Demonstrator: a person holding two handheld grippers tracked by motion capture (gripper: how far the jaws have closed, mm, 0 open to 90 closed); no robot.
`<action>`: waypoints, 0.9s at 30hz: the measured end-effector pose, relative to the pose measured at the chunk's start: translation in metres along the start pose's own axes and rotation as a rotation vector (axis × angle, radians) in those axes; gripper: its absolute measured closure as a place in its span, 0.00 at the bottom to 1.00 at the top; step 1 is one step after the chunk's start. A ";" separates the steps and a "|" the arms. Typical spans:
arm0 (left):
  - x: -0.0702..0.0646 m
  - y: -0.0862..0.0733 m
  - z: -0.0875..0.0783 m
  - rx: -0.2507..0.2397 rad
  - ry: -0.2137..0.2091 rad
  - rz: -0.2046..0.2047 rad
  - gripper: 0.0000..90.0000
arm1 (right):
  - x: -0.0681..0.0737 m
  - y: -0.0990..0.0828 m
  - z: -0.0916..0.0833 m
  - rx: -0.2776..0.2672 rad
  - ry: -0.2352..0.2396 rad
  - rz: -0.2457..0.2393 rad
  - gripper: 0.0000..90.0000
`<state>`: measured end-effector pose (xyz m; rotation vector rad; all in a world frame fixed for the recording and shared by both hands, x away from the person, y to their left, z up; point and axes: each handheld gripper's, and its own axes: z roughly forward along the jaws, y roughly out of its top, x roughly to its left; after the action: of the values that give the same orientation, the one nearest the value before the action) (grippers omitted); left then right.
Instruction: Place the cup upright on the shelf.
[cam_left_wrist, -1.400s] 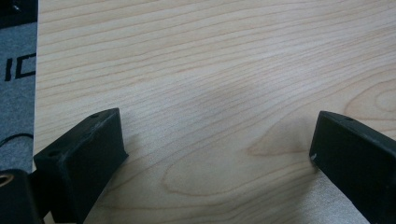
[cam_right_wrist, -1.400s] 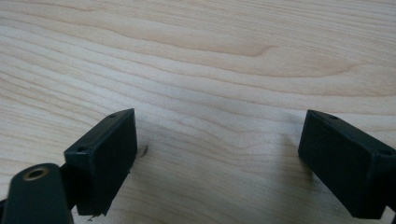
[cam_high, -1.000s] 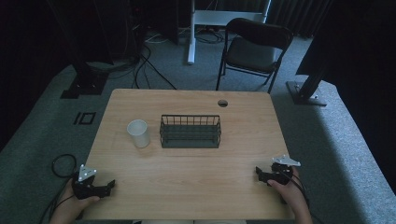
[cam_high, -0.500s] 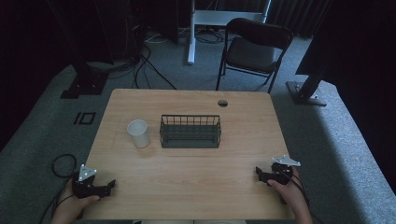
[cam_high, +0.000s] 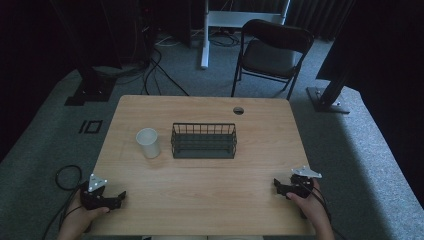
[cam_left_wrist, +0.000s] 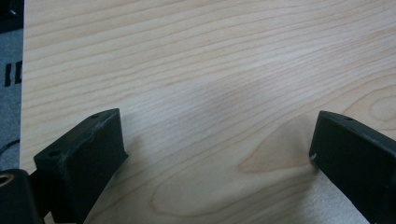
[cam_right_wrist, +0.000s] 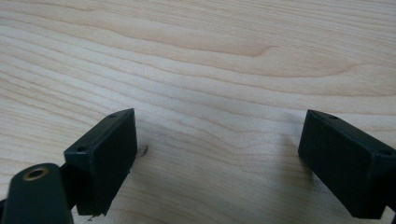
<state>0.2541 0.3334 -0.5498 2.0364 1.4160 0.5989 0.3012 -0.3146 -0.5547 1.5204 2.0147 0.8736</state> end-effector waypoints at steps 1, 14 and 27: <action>-0.002 0.003 0.002 -0.002 0.007 0.002 0.04 | 0.000 0.000 0.000 0.000 0.000 0.000 0.12; -0.010 0.019 0.008 -0.033 0.003 0.025 0.04 | 0.000 0.000 0.000 0.000 0.000 0.000 0.12; -0.013 0.038 0.013 -0.079 0.005 0.021 0.04 | 0.000 0.000 0.000 0.000 0.000 0.000 0.12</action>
<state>0.2840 0.3082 -0.5335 1.9913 1.3531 0.6590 0.3012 -0.3146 -0.5547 1.5205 2.0147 0.8736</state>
